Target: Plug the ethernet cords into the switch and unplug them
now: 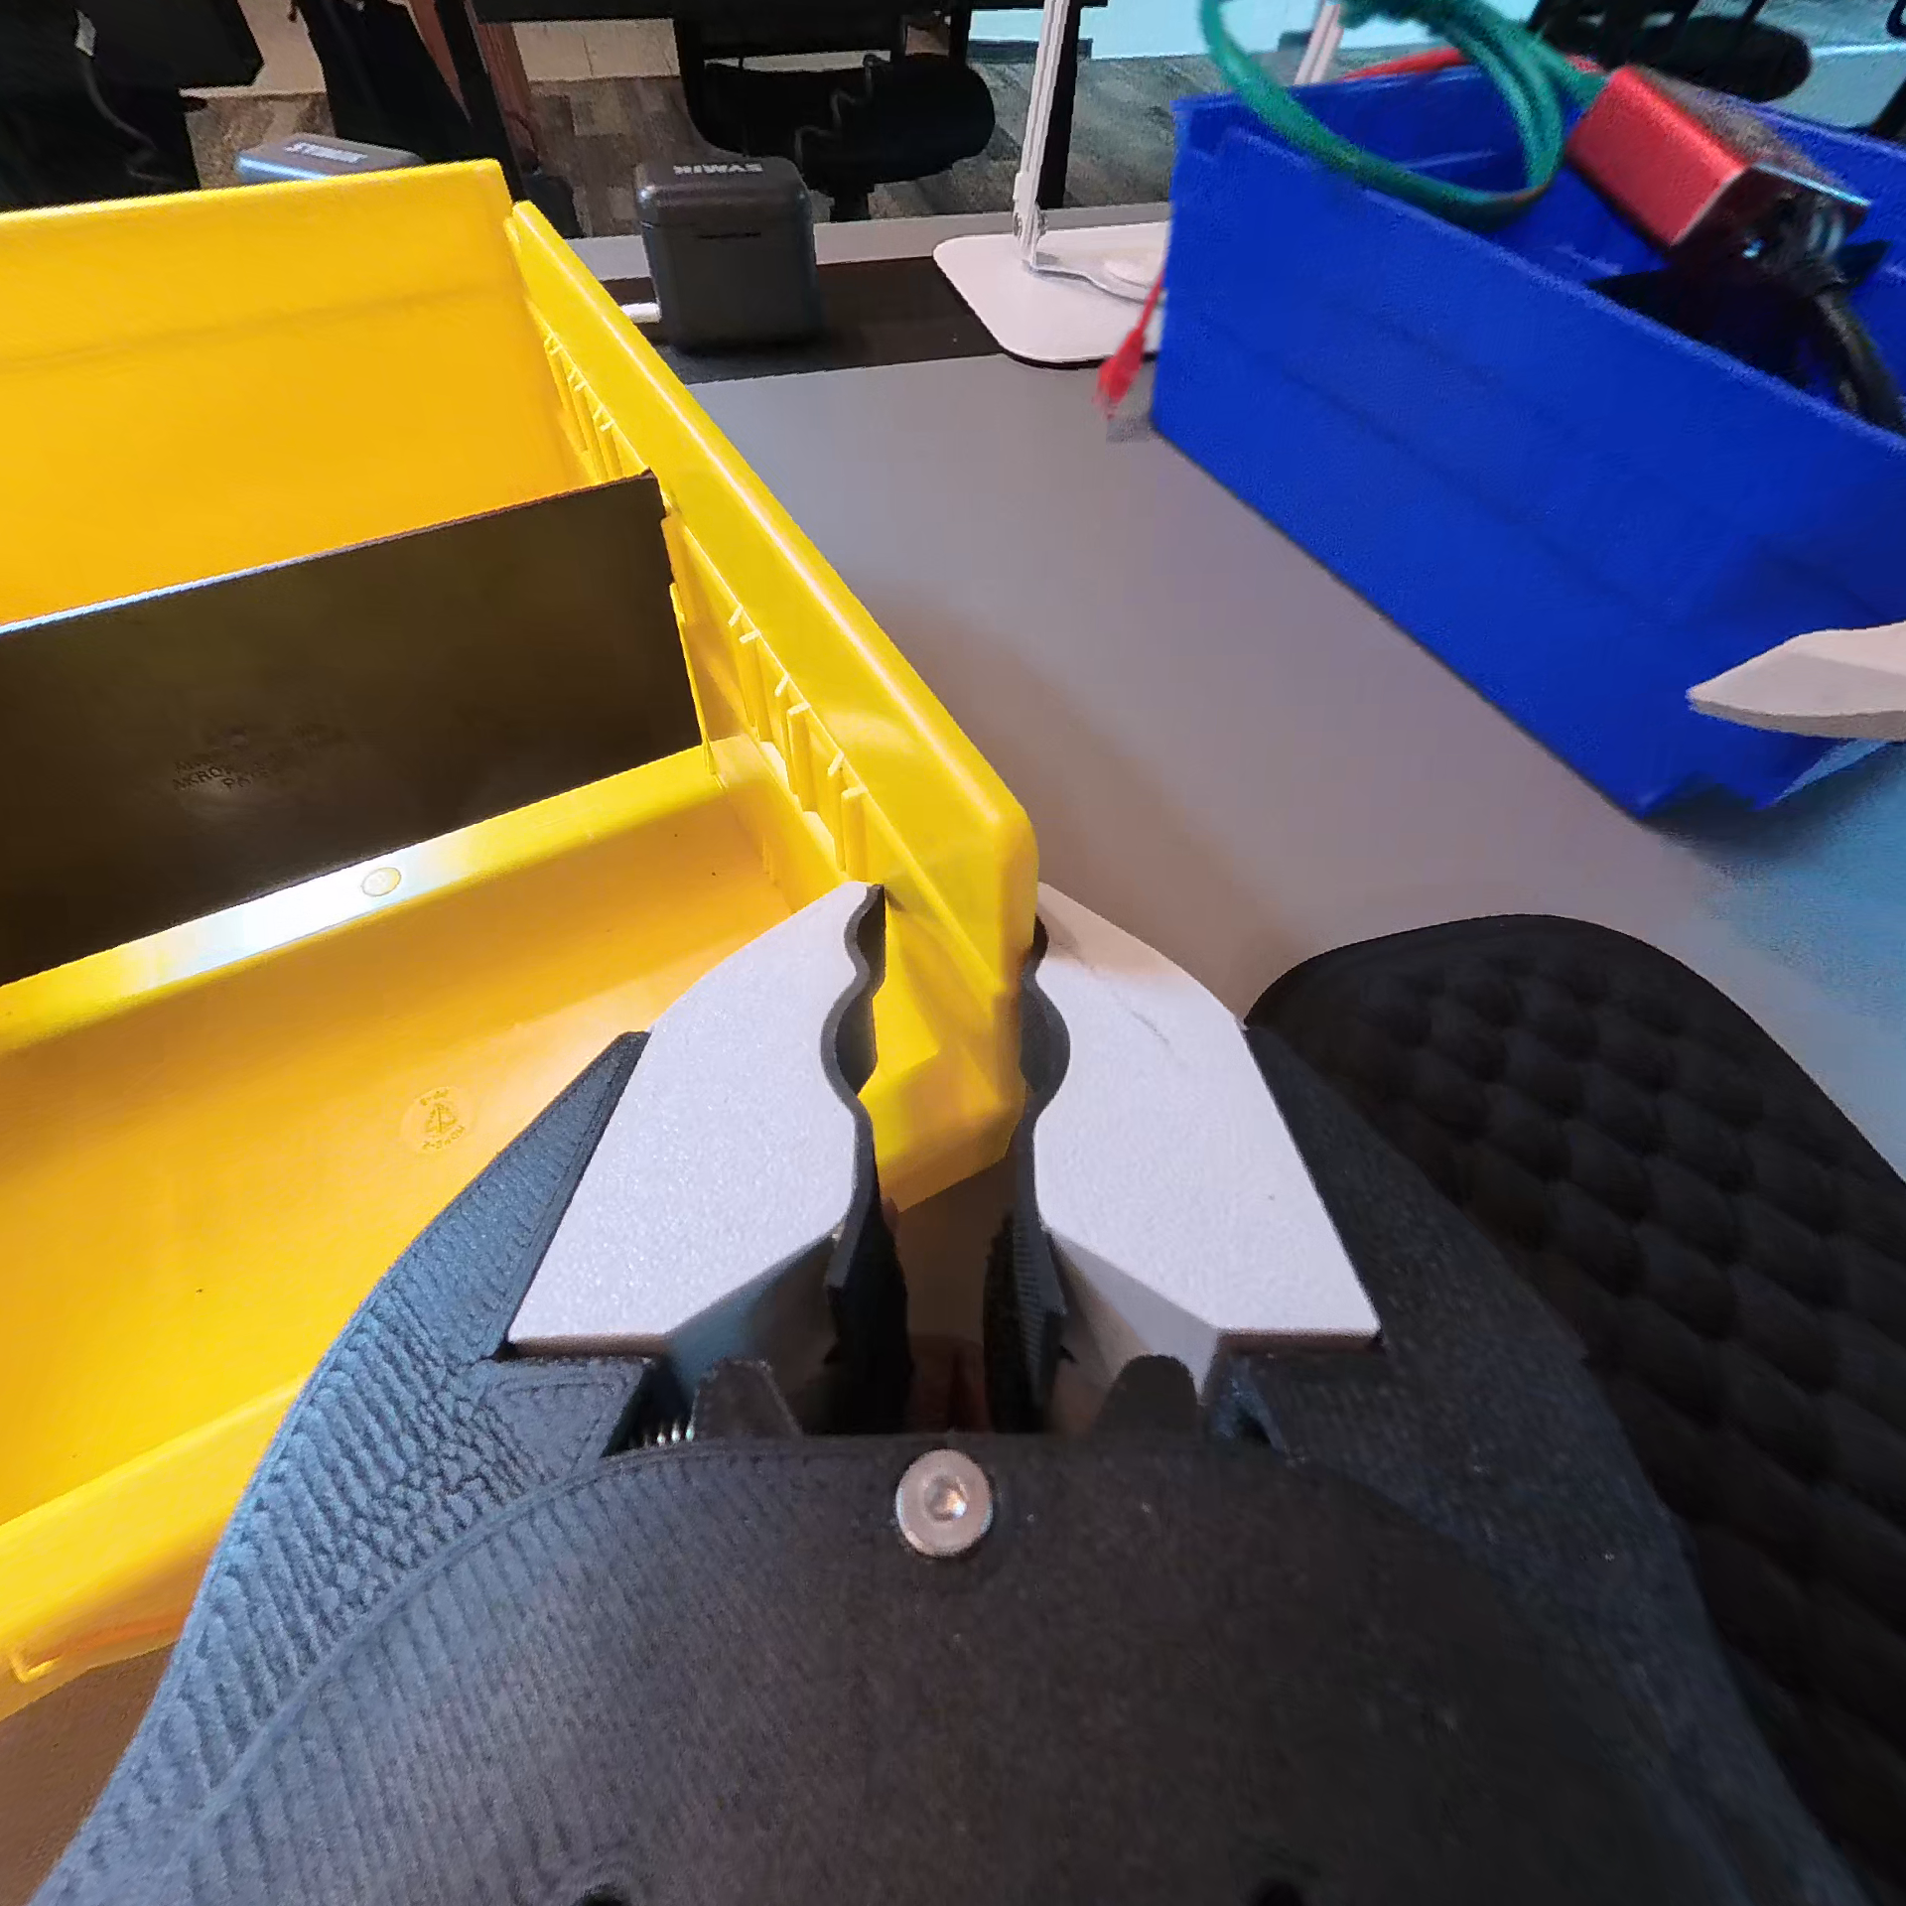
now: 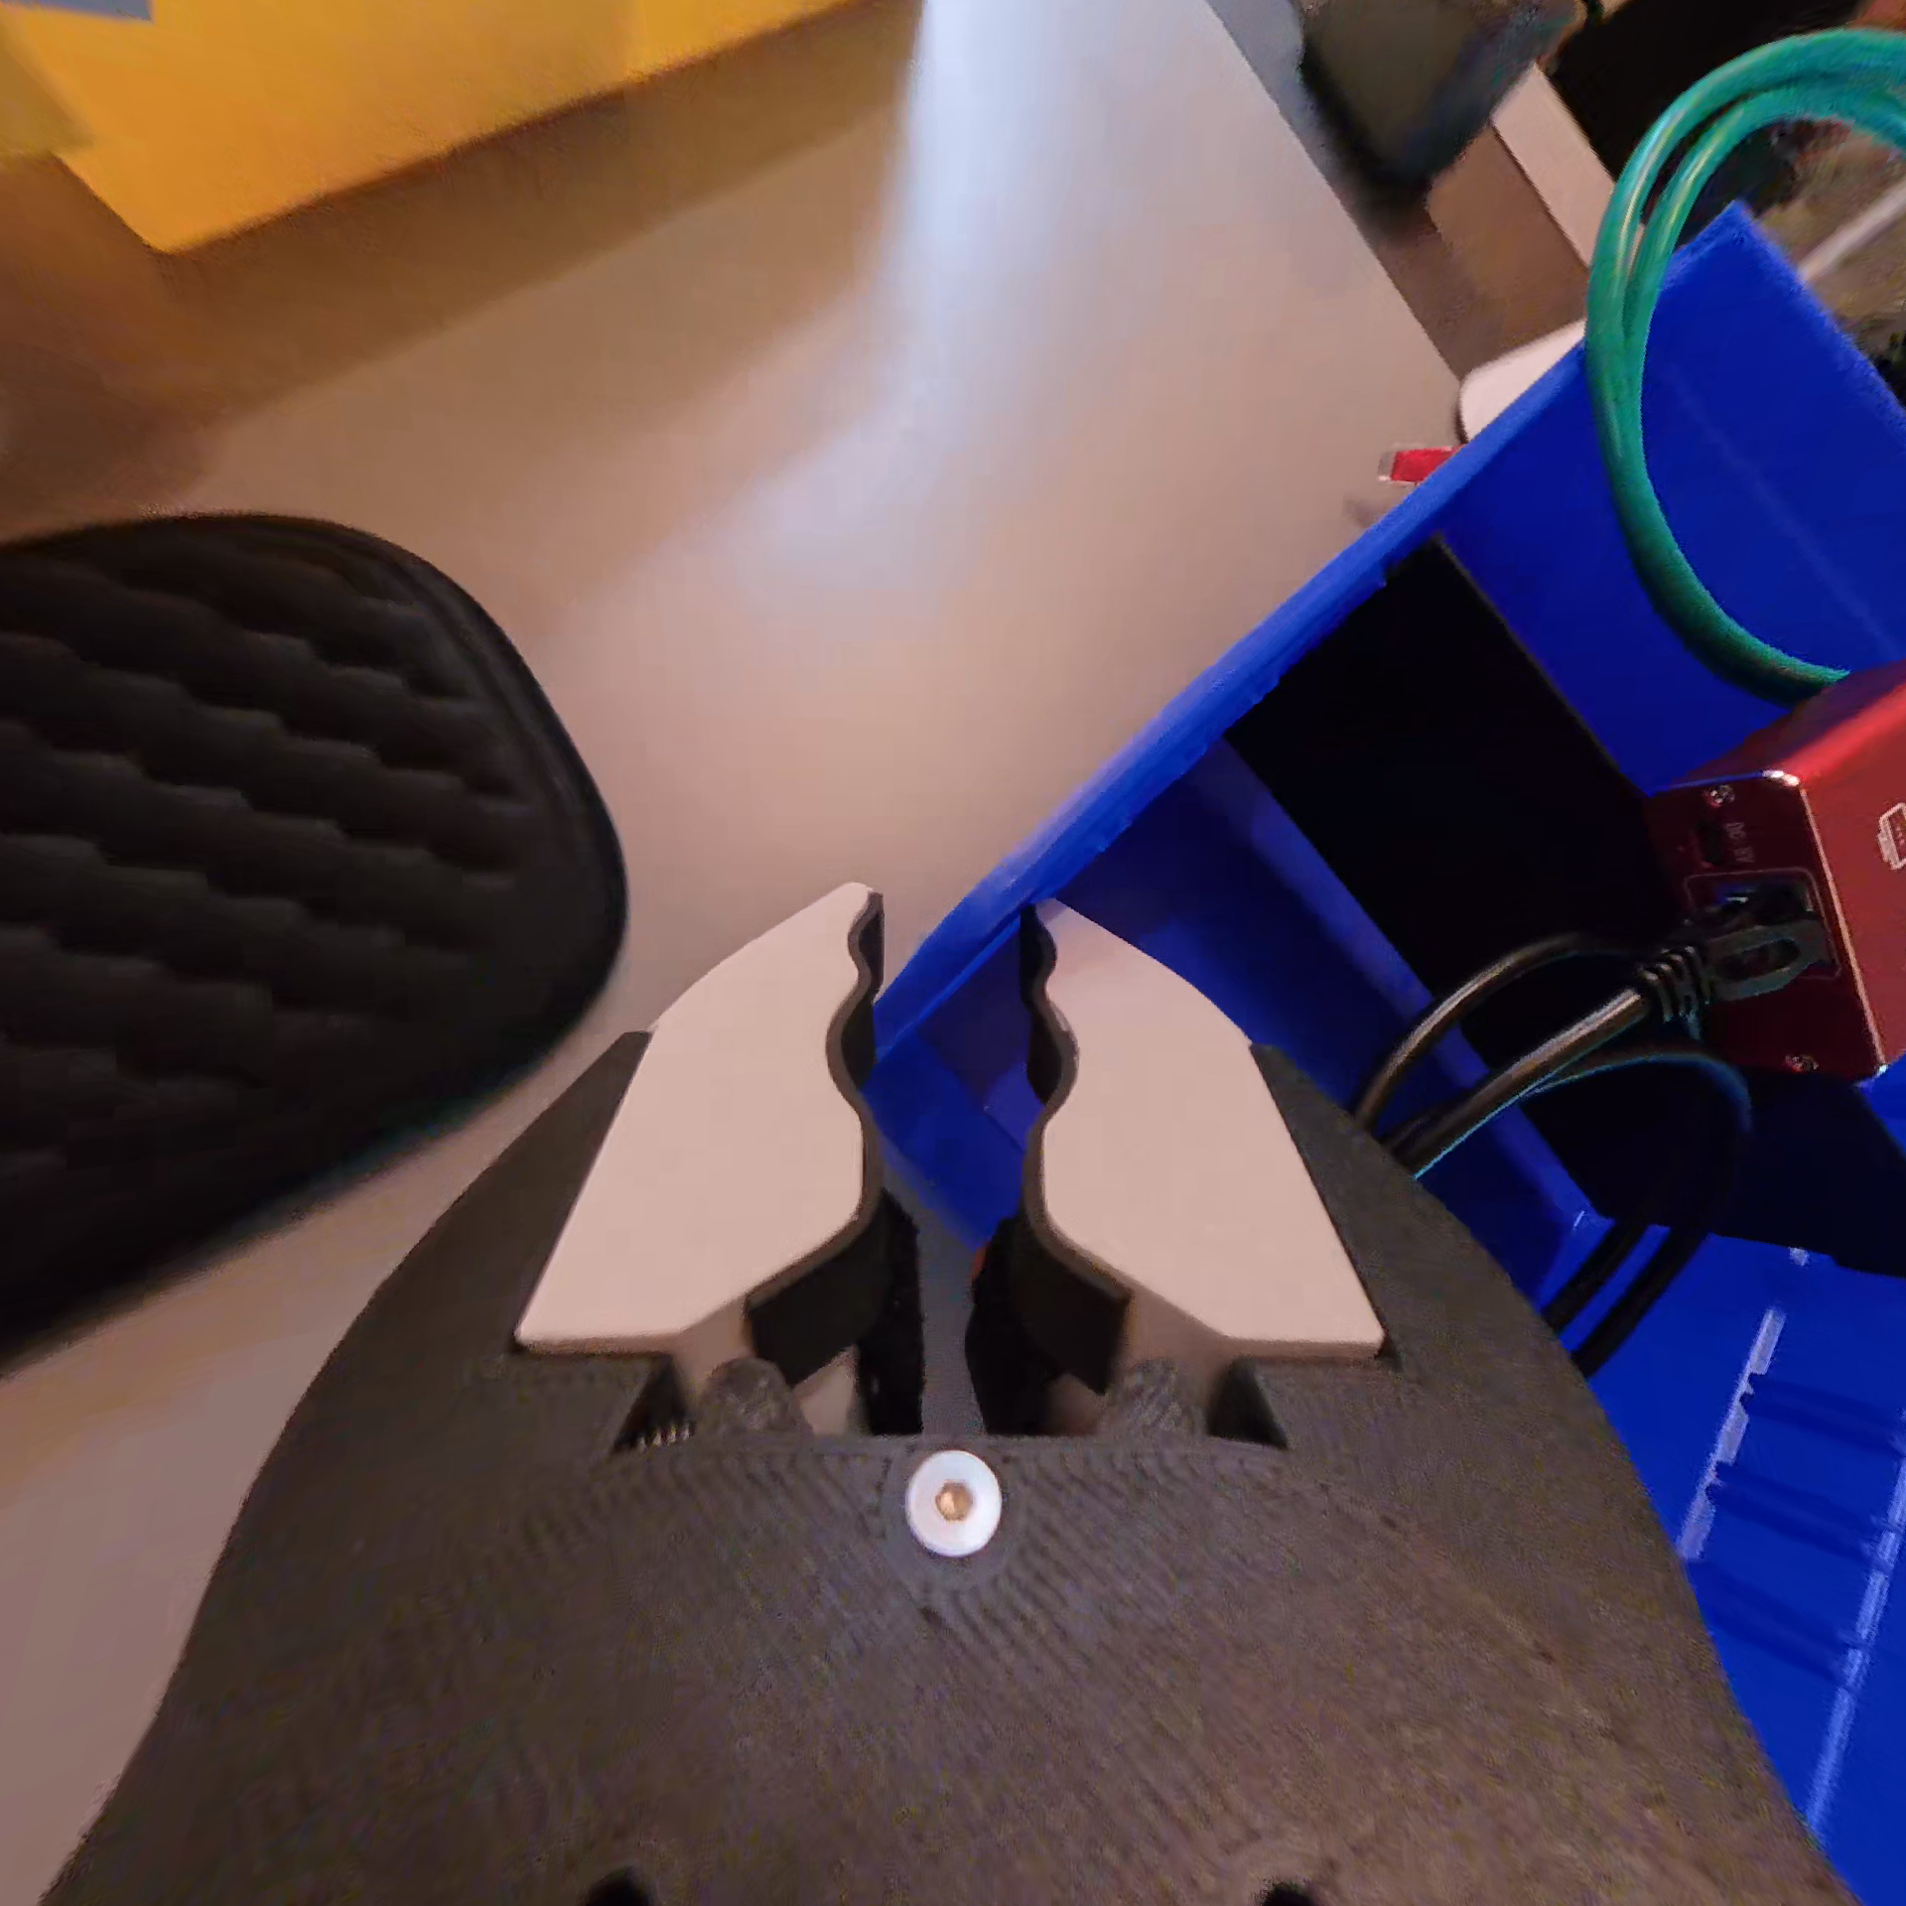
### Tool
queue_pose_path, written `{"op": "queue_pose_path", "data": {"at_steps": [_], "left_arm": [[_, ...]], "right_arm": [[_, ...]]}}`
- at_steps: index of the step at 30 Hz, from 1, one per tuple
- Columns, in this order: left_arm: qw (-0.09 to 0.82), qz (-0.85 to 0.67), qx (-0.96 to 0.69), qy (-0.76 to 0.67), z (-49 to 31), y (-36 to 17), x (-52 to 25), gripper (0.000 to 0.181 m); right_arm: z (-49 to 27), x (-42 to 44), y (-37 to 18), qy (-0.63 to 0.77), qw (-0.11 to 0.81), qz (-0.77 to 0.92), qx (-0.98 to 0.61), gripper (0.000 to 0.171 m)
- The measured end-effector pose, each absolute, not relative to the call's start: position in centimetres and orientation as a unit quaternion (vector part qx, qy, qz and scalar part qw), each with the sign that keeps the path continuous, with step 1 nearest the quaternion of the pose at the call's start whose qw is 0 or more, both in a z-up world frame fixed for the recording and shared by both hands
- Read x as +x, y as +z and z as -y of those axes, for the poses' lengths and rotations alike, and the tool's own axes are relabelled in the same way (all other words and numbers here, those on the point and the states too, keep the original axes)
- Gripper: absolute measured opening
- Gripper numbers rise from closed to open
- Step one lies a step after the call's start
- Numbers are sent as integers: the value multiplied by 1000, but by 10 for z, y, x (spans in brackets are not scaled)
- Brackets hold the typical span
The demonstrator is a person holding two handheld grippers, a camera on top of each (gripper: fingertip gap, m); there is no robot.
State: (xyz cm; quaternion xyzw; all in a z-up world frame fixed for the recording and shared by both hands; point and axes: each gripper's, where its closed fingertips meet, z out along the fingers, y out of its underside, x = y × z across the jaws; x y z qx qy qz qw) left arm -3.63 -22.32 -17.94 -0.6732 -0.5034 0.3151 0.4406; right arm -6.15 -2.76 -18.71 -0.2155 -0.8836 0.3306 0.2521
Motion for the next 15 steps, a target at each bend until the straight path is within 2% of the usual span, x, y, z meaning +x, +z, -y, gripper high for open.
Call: {"op": "queue_pose_path", "data": {"at_steps": [9,15], "left_arm": [[444,502,-674,310,221,-179,-36,28],[445,500,-675,311,219,-179,-37,29]], "right_arm": [[105,-62,-184,404,251,866,-154,25],[136,-57,-185,406,267,868,-101,27]]}}
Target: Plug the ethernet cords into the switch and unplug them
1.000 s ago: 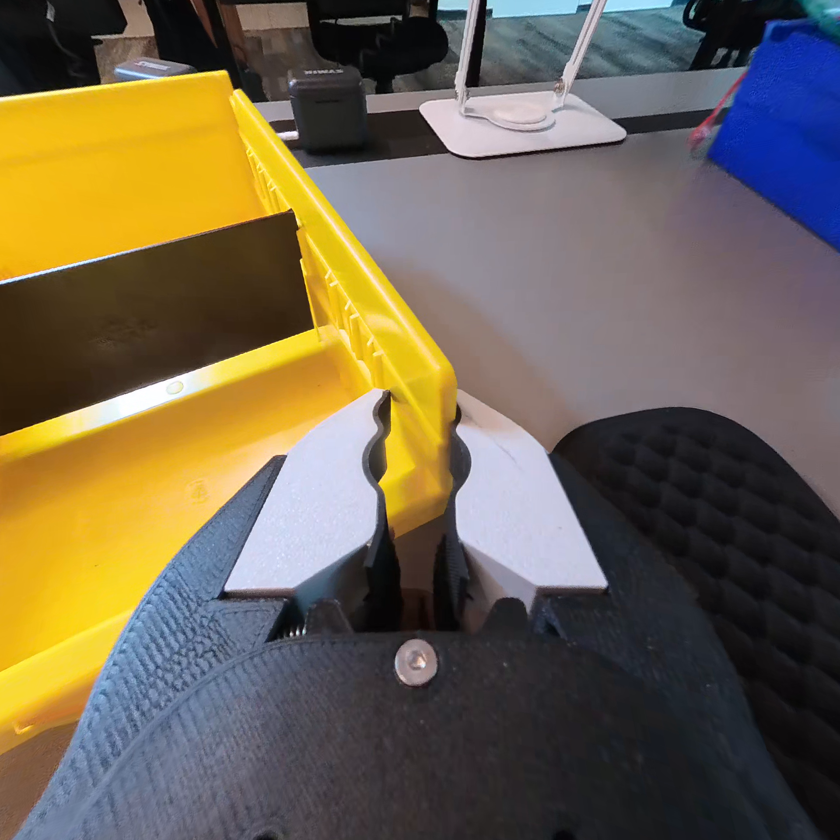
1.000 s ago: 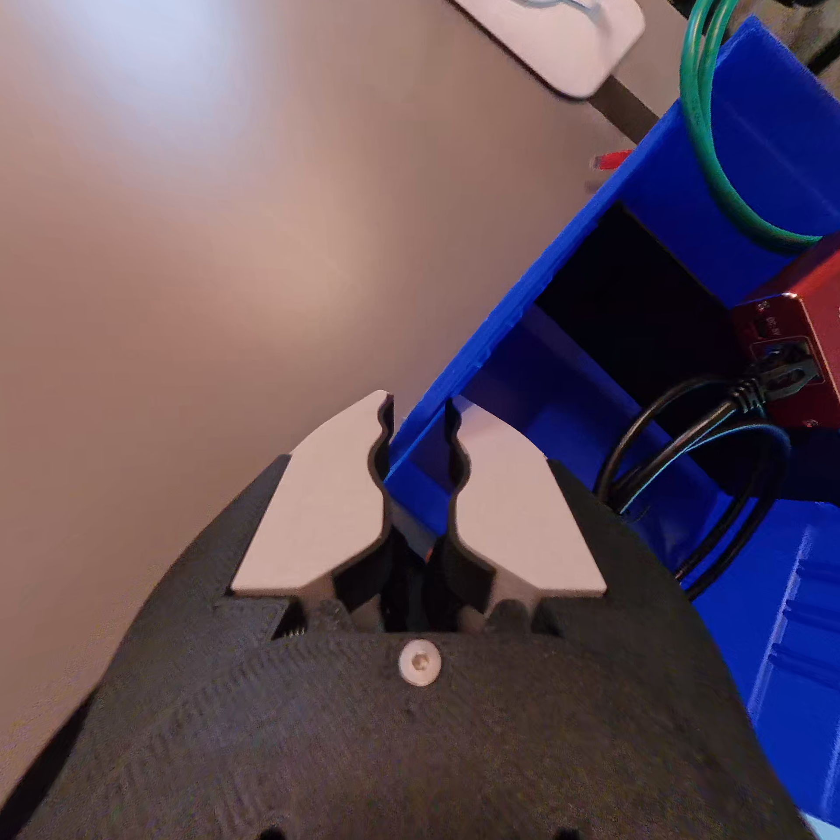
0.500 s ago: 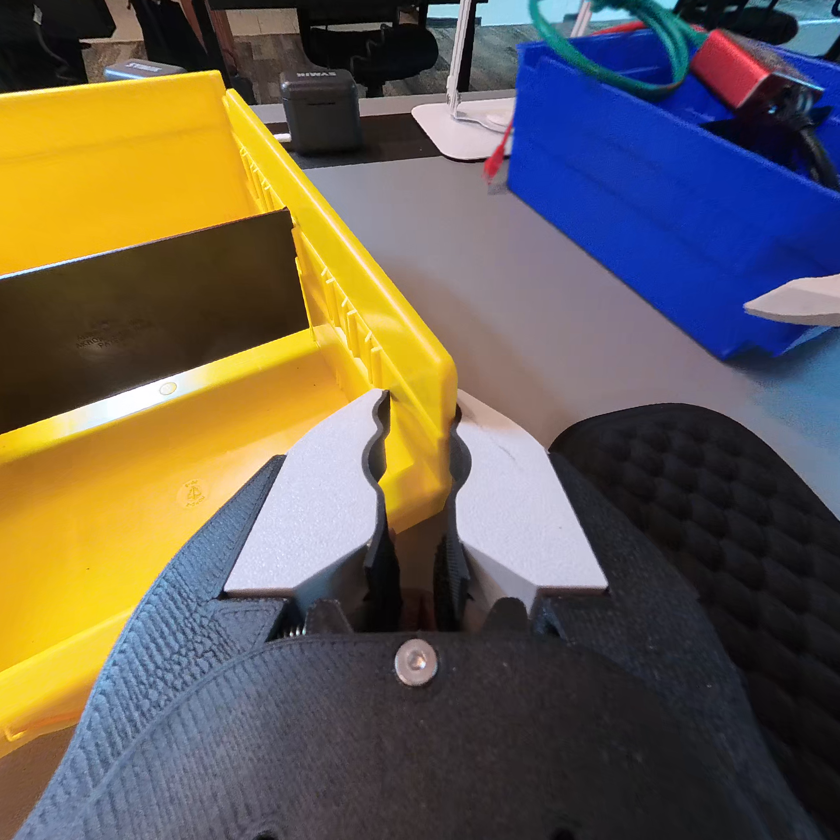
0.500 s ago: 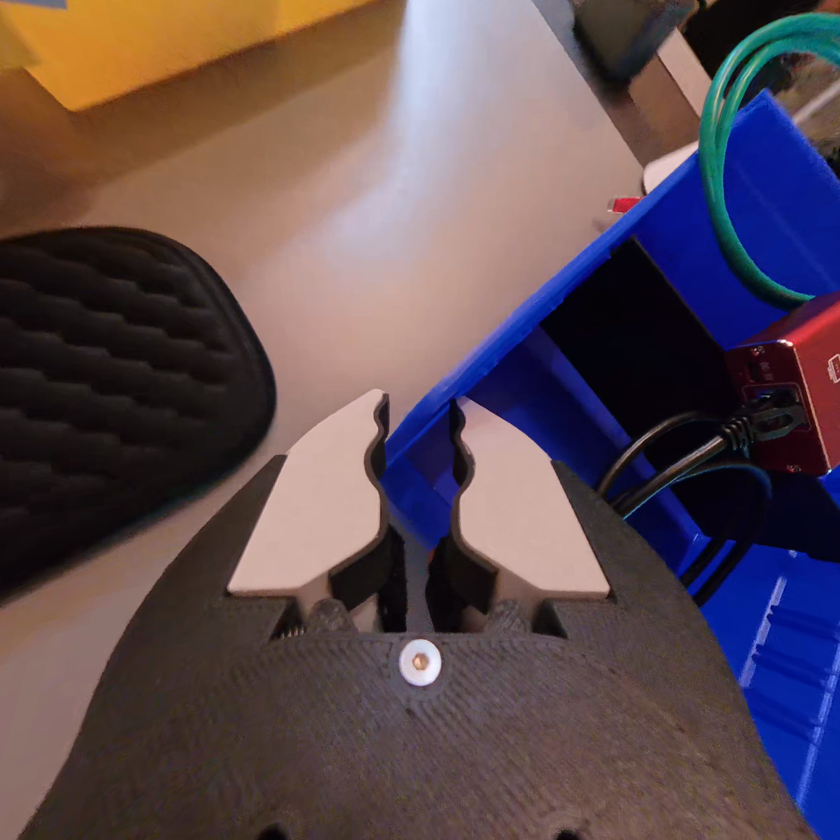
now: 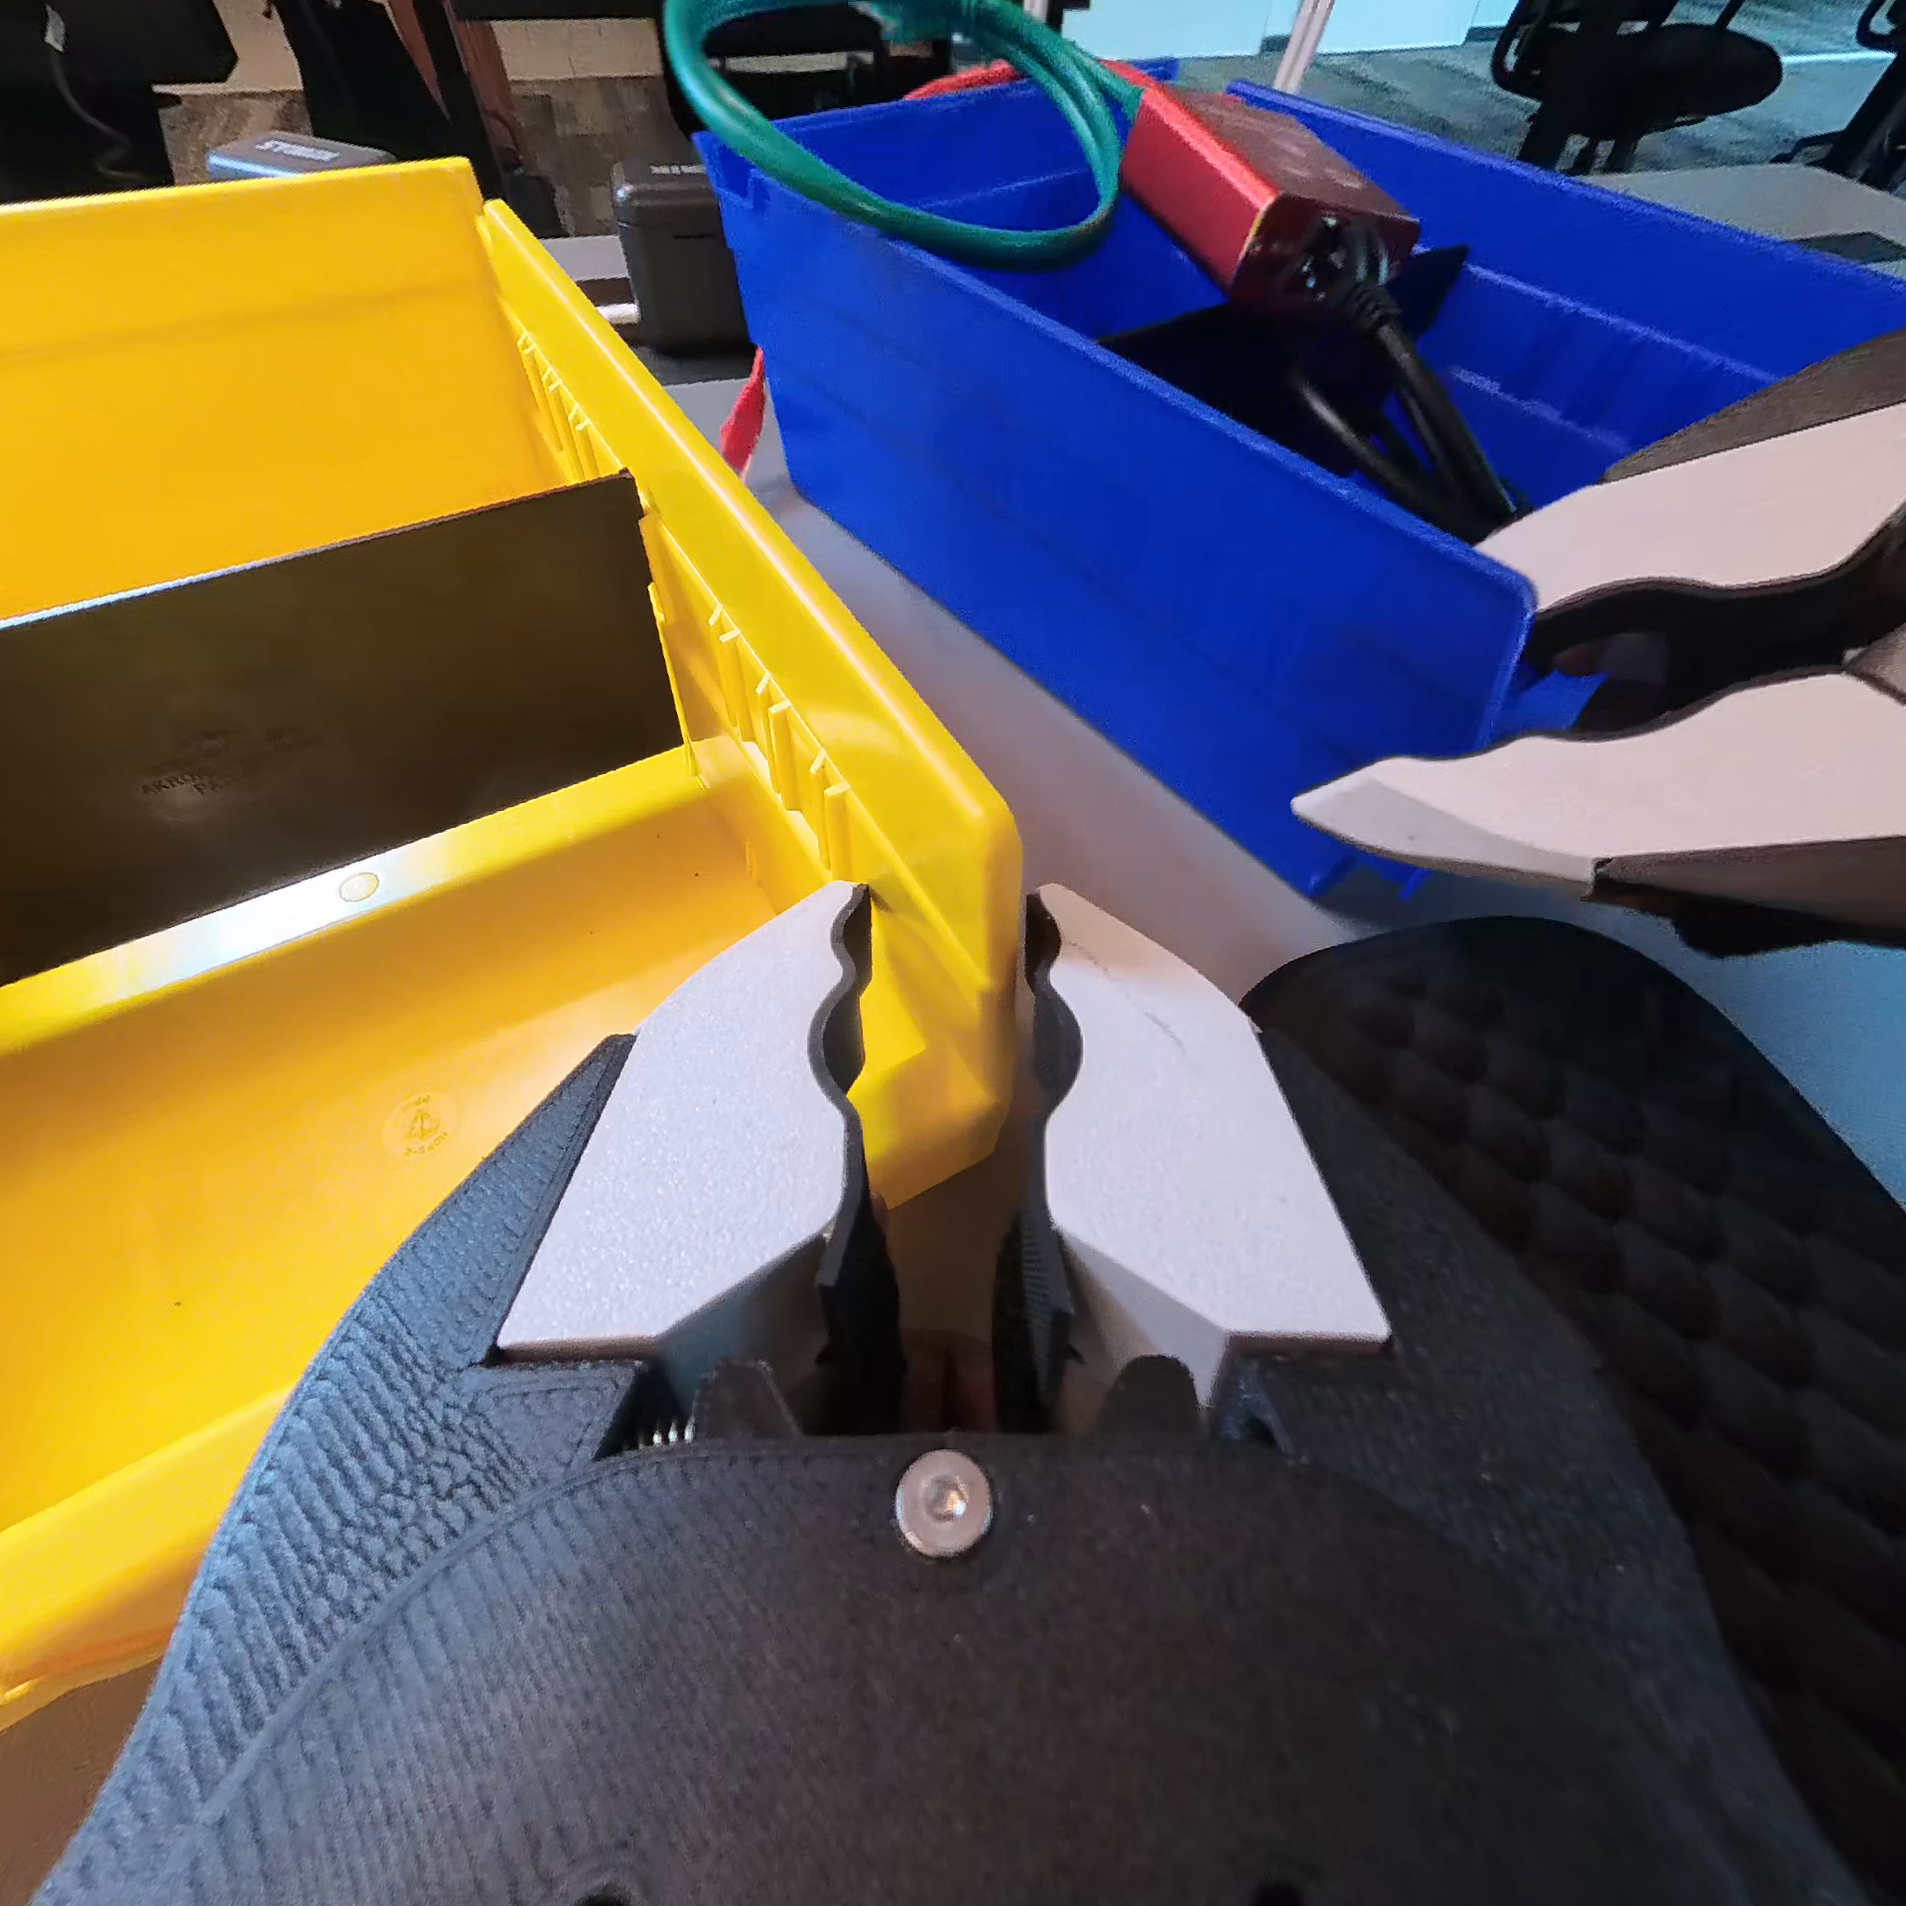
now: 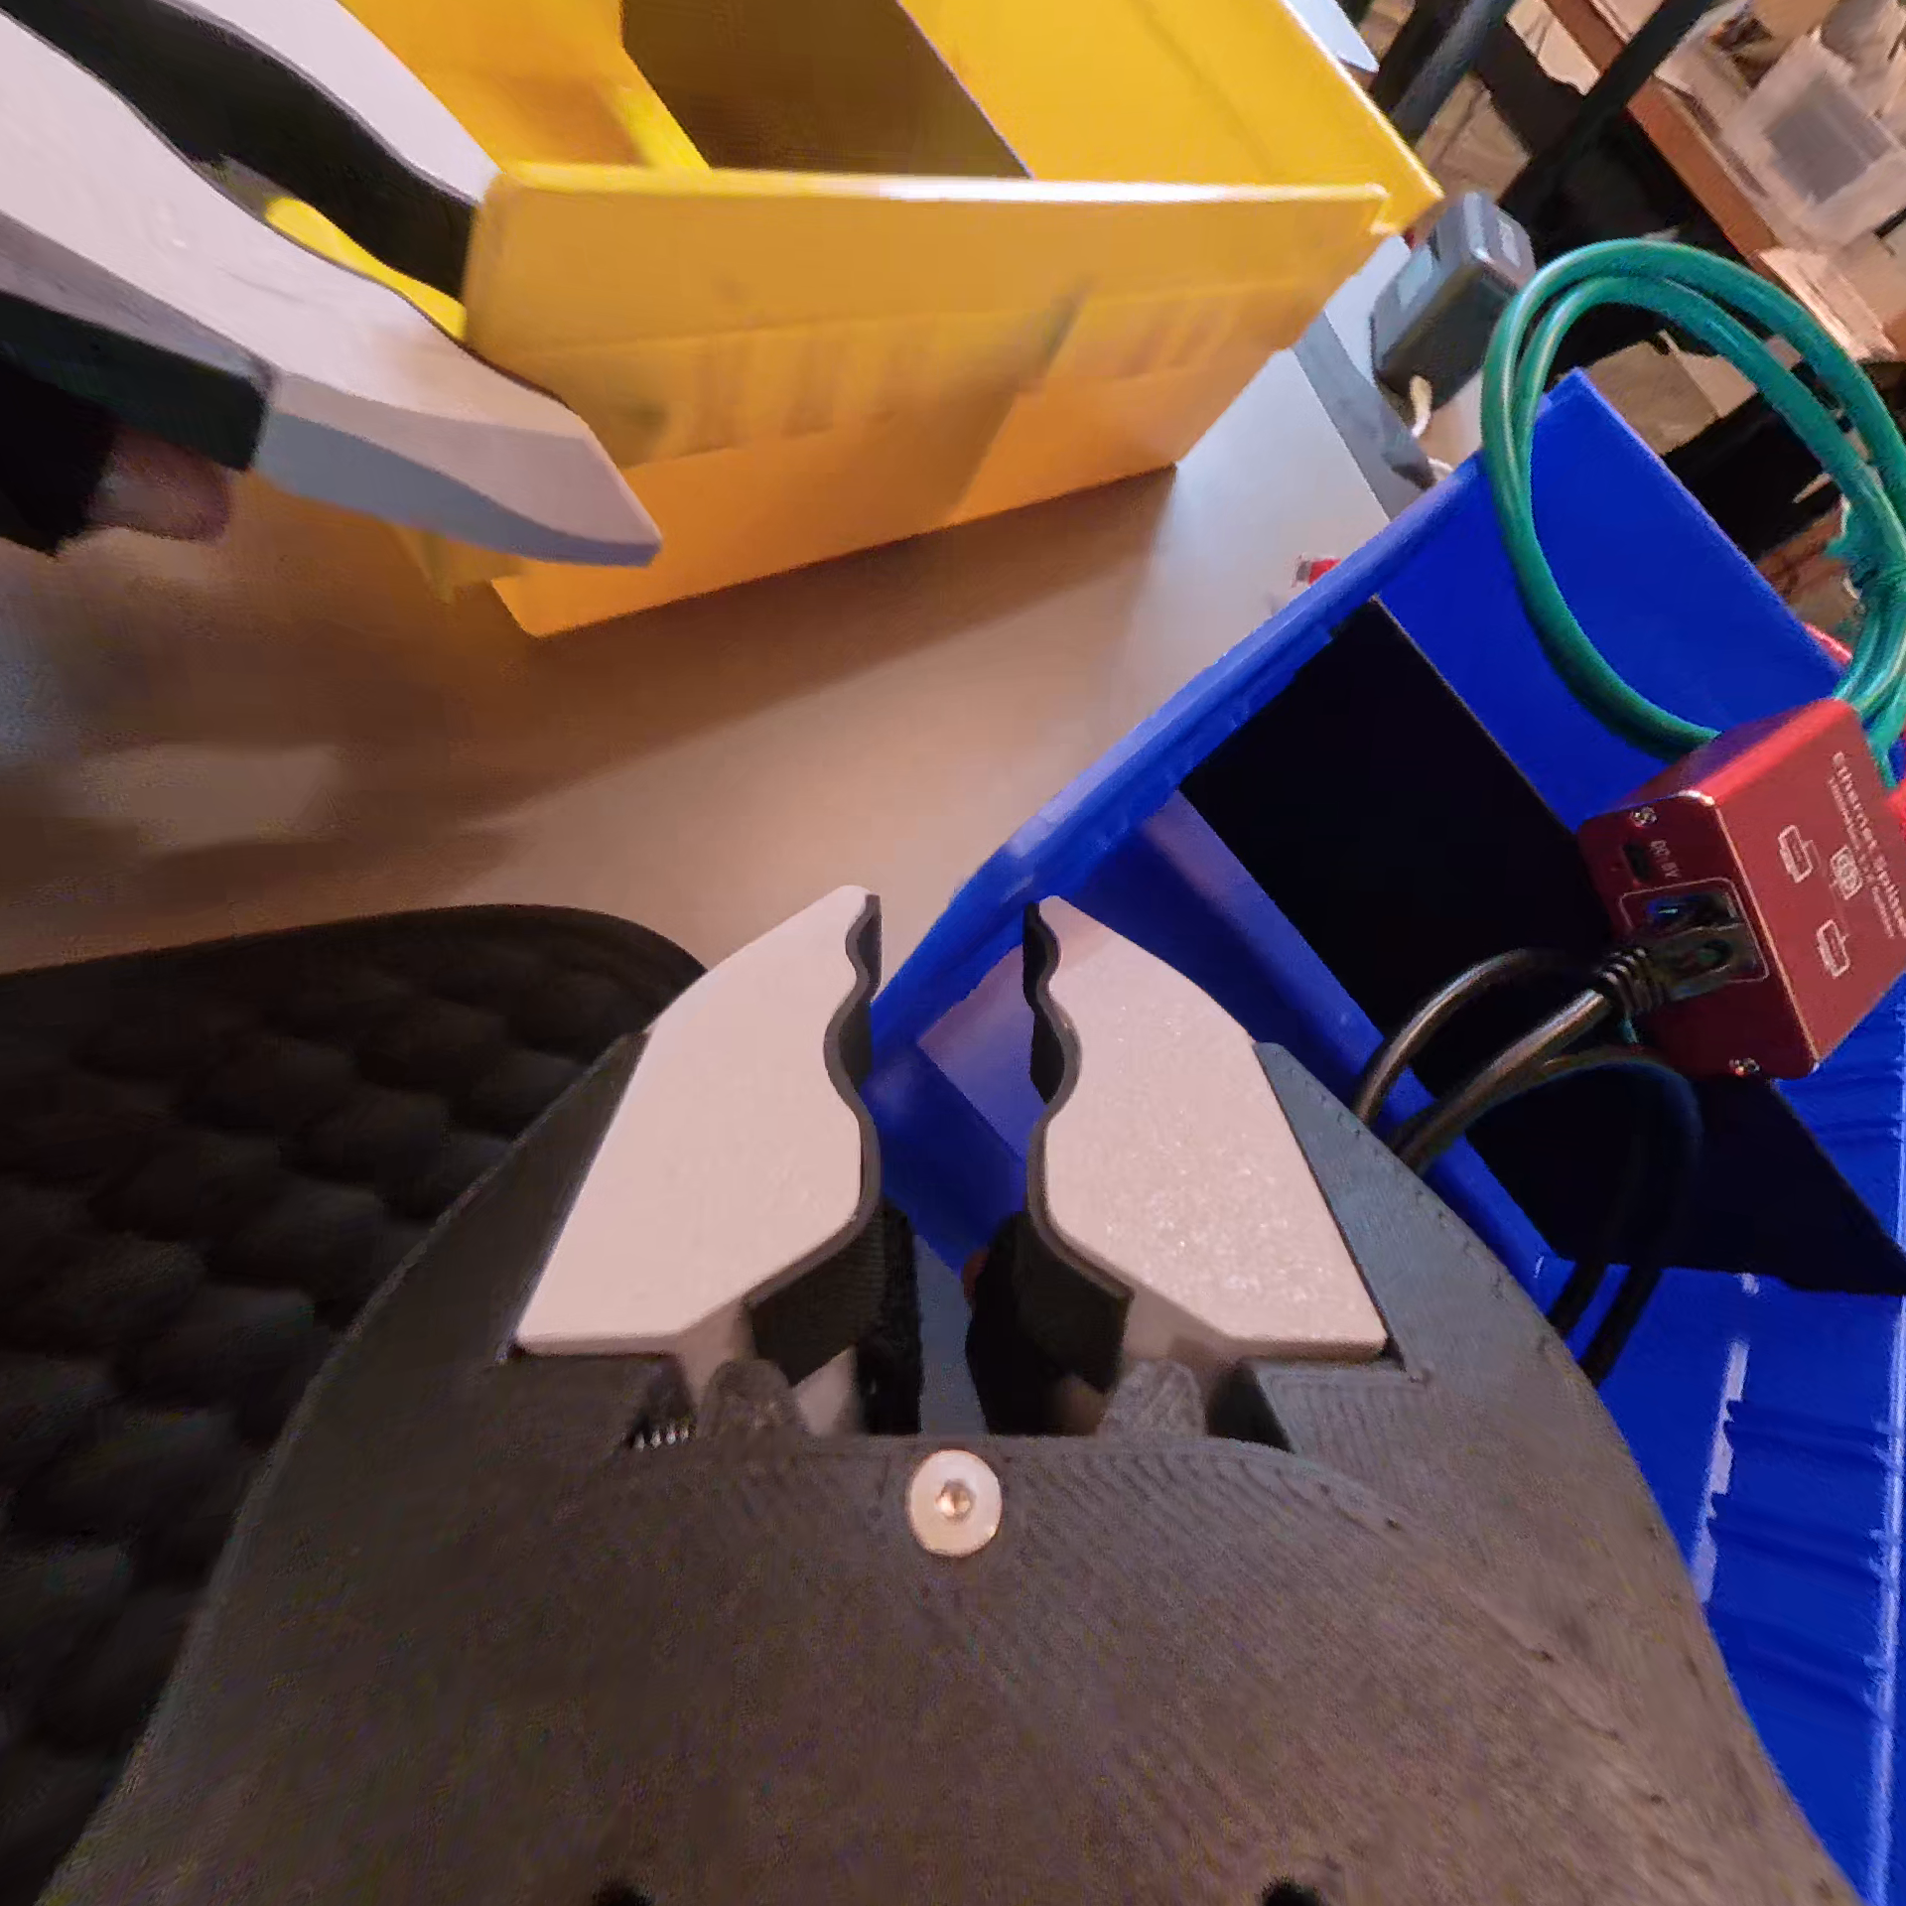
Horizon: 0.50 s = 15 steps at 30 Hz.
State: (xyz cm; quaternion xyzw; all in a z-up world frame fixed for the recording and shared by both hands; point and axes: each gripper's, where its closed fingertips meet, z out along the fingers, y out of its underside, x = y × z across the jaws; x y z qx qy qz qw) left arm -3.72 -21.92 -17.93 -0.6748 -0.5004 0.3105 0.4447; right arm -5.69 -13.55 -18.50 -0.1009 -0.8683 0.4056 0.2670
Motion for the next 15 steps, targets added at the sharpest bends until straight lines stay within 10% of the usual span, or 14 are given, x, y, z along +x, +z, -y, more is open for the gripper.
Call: {"op": "queue_pose_path", "data": {"at_steps": [15], "left_arm": [[499,455,-674,299,226,-146,-15,38]], "right_arm": [[151,-36,-158,499,315,807,-30,24]]}}
